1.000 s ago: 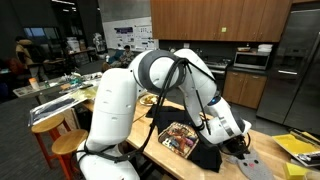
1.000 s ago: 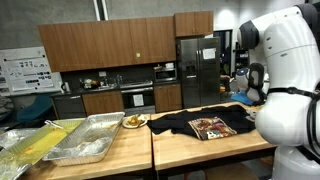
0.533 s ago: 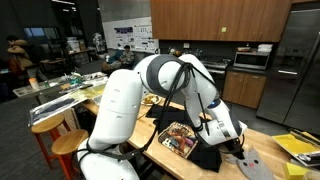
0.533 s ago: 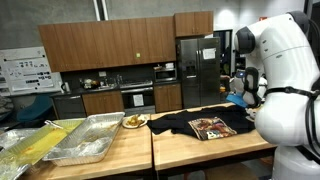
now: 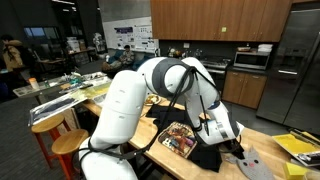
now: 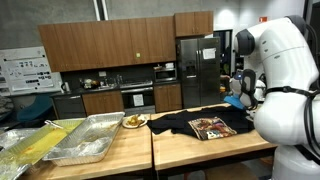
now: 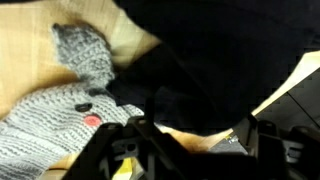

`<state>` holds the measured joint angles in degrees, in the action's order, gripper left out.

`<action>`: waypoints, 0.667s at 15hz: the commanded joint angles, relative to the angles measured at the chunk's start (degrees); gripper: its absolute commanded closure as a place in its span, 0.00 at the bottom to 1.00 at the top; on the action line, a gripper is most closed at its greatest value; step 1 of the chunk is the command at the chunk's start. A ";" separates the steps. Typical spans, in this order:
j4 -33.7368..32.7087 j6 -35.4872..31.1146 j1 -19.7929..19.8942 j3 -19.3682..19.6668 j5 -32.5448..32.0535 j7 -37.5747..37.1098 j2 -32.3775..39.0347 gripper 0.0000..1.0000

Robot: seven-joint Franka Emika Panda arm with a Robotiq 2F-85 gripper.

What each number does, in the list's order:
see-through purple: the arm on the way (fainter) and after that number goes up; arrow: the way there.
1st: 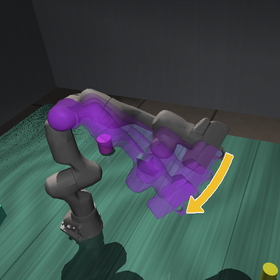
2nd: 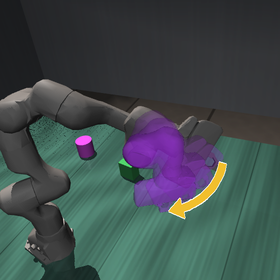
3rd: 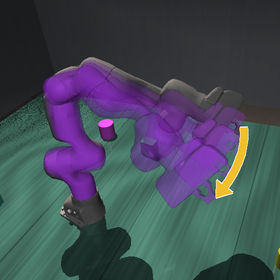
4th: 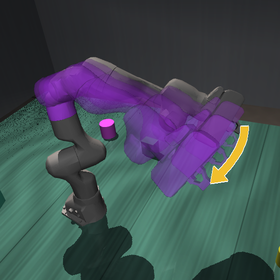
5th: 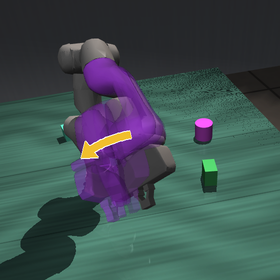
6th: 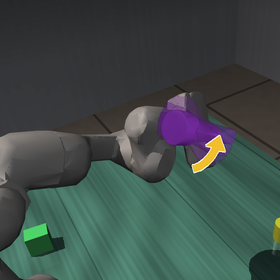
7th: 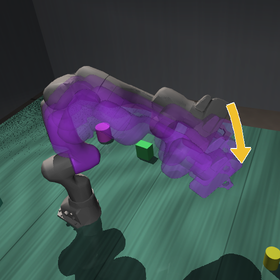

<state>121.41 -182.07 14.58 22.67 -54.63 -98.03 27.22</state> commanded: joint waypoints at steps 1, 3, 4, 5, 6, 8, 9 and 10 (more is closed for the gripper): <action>-1.02 -1.31 1.68 -1.74 0.55 1.16 0.26 0.56; -0.75 -2.25 1.77 -2.06 -0.08 1.63 -0.66 0.72; -0.73 -2.78 1.63 -1.96 -0.40 1.89 -1.07 0.79; -0.42 -3.65 1.72 -2.08 -0.64 2.26 -1.64 0.88; -0.39 -4.17 1.08 -1.42 -1.11 2.34 -2.09 0.94; -0.34 -5.71 -1.30 1.51 -2.77 2.52 -3.71 1.00; -0.31 -6.36 -2.17 2.53 -3.46 3.03 -4.55 1.00; -0.19 -7.11 -3.60 4.17 -4.66 3.67 -5.77 1.00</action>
<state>119.97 -187.33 14.18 22.94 -56.09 -95.18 25.63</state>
